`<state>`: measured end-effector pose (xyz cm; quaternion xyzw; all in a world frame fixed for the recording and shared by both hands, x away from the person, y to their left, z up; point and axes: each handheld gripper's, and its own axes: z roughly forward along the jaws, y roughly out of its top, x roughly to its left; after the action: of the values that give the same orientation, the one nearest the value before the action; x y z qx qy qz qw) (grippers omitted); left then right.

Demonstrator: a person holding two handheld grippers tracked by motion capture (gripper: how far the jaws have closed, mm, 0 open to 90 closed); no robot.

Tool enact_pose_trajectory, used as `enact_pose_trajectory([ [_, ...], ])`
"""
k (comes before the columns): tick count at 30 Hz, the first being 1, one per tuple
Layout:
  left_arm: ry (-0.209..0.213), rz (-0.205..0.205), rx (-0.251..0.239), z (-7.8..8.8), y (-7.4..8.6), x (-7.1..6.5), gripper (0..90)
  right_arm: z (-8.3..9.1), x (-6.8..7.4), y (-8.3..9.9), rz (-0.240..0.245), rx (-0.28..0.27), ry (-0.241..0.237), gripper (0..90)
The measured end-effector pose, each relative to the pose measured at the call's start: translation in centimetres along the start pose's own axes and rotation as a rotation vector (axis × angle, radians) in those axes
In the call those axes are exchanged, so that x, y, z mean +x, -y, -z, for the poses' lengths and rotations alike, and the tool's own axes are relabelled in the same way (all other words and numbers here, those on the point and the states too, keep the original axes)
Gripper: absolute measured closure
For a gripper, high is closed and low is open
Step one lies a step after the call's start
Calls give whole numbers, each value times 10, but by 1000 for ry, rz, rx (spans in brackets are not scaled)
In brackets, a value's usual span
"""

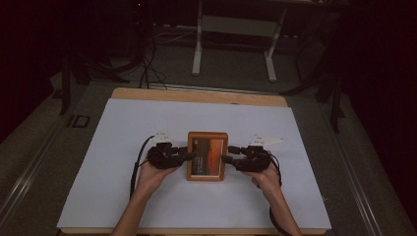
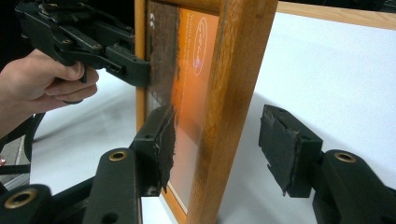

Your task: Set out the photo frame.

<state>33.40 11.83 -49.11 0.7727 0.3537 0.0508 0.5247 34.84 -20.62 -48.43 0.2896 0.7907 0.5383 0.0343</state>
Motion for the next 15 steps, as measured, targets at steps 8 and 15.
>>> enact_pose_trajectory([
  [8,-6,26,-13,5,-1,3,578,7,0,0,-4,-10,3,447],
  [15,-23,42,-58,20,-5,6,521,18,0,-4,0,-26,9,443],
])
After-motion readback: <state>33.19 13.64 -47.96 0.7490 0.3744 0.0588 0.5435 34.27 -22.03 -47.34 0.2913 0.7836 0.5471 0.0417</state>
